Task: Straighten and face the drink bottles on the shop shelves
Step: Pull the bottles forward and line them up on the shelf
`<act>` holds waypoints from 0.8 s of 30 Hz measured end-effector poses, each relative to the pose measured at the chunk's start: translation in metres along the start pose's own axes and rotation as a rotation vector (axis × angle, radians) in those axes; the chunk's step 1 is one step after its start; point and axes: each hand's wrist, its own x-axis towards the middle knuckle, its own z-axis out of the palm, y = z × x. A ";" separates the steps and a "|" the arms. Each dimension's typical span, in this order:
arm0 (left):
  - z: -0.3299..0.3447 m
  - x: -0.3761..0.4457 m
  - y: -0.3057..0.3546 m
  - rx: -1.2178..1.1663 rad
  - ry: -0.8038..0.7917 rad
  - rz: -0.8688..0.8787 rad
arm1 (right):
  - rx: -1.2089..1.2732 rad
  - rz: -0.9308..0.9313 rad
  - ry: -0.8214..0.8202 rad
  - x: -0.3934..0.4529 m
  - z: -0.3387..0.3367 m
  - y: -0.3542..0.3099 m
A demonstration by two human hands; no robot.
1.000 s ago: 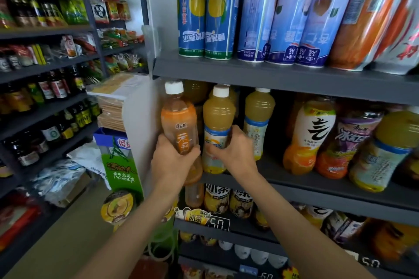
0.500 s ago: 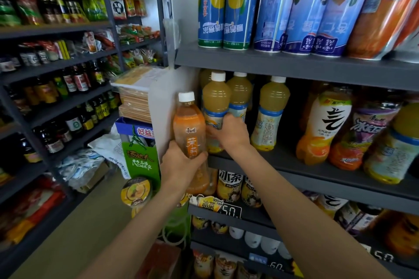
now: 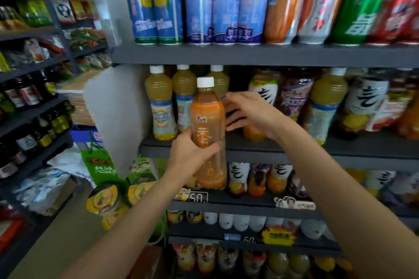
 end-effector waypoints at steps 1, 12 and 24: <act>0.018 -0.003 0.013 -0.036 -0.044 0.029 | -0.020 -0.018 0.030 -0.015 -0.020 0.000; 0.299 -0.124 0.185 -0.080 -0.376 0.264 | -0.475 0.027 0.368 -0.225 -0.287 0.098; 0.510 -0.224 0.312 0.097 -0.757 0.483 | -0.608 0.233 0.761 -0.394 -0.504 0.179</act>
